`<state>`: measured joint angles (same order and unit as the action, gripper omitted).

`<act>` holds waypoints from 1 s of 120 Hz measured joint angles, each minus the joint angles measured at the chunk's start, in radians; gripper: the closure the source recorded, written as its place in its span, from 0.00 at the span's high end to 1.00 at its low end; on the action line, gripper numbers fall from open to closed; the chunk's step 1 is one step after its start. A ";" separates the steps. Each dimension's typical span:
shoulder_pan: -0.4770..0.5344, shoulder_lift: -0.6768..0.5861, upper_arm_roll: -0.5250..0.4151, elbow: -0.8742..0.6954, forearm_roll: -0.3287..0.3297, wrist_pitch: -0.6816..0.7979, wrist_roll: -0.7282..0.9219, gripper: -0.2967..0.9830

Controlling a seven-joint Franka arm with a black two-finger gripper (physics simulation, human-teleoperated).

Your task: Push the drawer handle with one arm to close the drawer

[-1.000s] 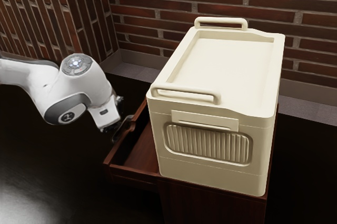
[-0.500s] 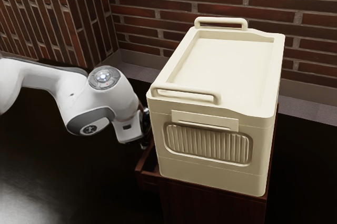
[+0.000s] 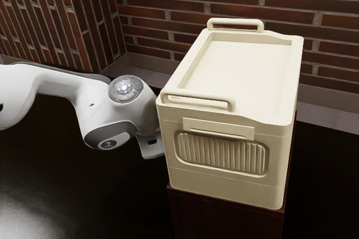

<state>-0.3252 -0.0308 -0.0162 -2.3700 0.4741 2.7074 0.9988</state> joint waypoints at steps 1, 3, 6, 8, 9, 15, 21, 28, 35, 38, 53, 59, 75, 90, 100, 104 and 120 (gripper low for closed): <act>0.000 -0.001 0.000 0.000 0.000 0.000 -0.001 0.15; 0.000 -0.006 -0.001 -0.002 0.000 0.001 -0.005 0.15; -0.001 -0.020 -0.001 -0.006 0.000 0.001 -0.011 0.15; -0.002 -0.033 0.000 -0.010 -0.001 0.001 -0.016 0.15; -0.003 -0.040 0.000 -0.012 -0.001 0.001 -0.019 0.15; 0.007 -0.098 0.006 -0.027 -0.001 -0.006 -0.035 0.15; 0.043 -0.155 0.031 -0.034 -0.003 -0.022 -0.053 0.15; 0.096 -0.219 0.052 -0.036 -0.010 -0.050 -0.082 0.15; 0.139 -0.276 0.071 -0.031 -0.055 -0.104 -0.145 0.15; 0.148 -0.296 0.079 -0.028 -0.079 -0.136 -0.190 0.15; 0.159 -0.340 0.090 0.024 -0.275 -0.313 -0.506 0.32; 0.160 -0.342 0.096 0.086 -0.344 -0.399 -0.641 0.41; 0.164 -0.336 0.194 0.274 -0.430 -0.644 -0.974 0.58; 0.164 -0.336 0.223 0.313 -0.427 -0.790 -1.213 0.66; 0.165 -0.341 0.229 0.307 -0.426 -0.851 -1.346 0.70; 0.165 -0.343 0.231 0.304 -0.426 -0.869 -1.395 0.71; 0.166 -0.347 0.232 0.296 -0.425 -0.919 -1.564 0.74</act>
<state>-0.1595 -0.3781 0.2162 -2.0738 0.0493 1.7887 -0.5652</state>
